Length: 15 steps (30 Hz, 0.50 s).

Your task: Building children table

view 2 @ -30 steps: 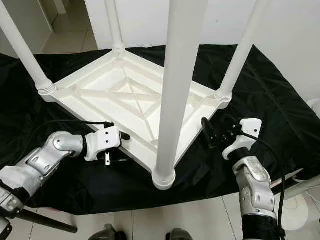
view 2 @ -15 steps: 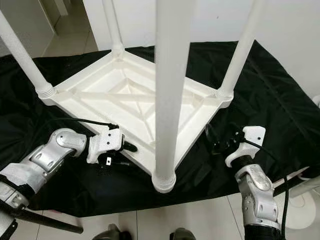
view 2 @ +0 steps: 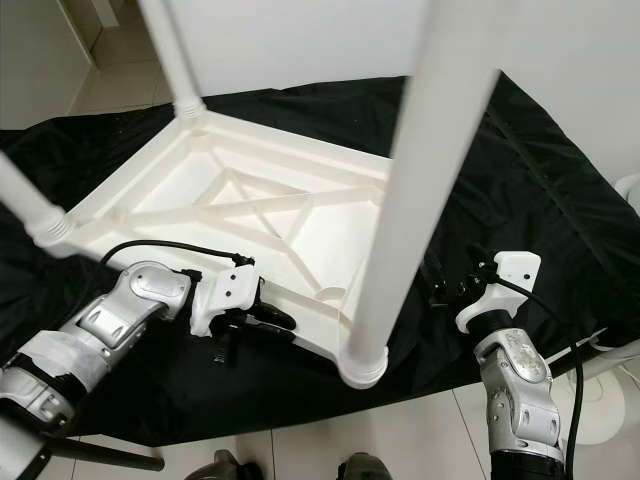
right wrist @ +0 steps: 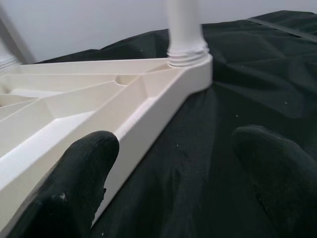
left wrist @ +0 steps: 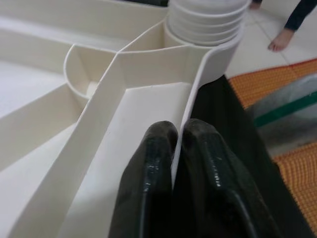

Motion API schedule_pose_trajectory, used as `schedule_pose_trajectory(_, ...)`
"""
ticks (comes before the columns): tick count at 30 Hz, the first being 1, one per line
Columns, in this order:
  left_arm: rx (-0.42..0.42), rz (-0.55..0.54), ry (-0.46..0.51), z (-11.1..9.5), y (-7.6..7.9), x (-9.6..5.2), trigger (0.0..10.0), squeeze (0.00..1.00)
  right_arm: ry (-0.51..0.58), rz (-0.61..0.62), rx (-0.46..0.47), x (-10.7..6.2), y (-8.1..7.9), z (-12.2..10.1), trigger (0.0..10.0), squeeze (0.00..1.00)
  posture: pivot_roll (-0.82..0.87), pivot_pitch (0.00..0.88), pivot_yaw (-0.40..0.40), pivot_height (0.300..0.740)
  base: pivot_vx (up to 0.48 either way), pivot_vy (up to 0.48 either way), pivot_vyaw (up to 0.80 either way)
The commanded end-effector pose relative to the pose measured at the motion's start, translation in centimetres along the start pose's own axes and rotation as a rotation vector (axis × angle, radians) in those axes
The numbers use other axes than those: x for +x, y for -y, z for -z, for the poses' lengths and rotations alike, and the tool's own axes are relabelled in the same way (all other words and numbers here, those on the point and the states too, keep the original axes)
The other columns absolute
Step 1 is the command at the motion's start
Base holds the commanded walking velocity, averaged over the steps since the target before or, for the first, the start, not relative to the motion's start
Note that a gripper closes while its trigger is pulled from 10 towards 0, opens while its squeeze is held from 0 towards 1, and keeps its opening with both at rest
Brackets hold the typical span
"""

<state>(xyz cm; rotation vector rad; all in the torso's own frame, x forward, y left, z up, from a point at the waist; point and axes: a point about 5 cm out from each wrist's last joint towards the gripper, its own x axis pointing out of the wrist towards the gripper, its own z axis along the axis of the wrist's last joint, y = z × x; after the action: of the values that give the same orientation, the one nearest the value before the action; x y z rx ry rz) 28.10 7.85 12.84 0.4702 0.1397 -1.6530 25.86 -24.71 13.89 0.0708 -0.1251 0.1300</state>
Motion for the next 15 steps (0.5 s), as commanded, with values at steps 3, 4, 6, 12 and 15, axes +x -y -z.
schedule_pose_trajectory(3, -0.109, -0.160, -0.028, 1.8, -0.1, -0.4, 0.3, 0.00, -0.009, -0.004, 0.012, -0.1, -0.3, 0.2, 10.0, 0.00, -0.17, 0.097, 0.096, 0.740, 0.000, 0.000, 0.00)
schedule_pose_trajectory(4, -0.117, -0.197, -0.022, 1.8, -0.3, -0.4, 0.3, 0.00, -0.010, -0.004, 0.012, -0.1, -0.3, 0.2, 10.0, 0.00, -0.17, 0.097, 0.096, 0.740, 0.000, 0.000, 0.00)
schedule_pose_trajectory(6, -0.118, -0.252, -0.022, 1.8, -0.8, -0.4, 0.0, 0.00, -0.009, -0.004, 0.013, -0.1, -0.3, 0.2, 10.0, 0.00, -0.16, 0.098, 0.092, 0.740, 0.000, 0.000, 0.00)
schedule_pose_trajectory(12, -0.111, -0.359, -0.001, 1.4, -1.4, -0.5, 10.0, 0.00, -0.009, -0.004, 0.013, 0.0, -0.3, 0.2, 10.0, 0.00, -0.16, 0.098, 0.092, 0.740, 0.000, 0.000, 0.00)
schedule_pose_trajectory(15, -0.120, -0.357, 0.007, 1.3, -1.3, -0.4, 10.0, 0.42, -0.009, -0.004, 0.014, 0.0, -0.3, 0.2, 10.0, 0.00, -0.16, 0.099, 0.092, 0.740, 0.000, 0.000, 0.00)
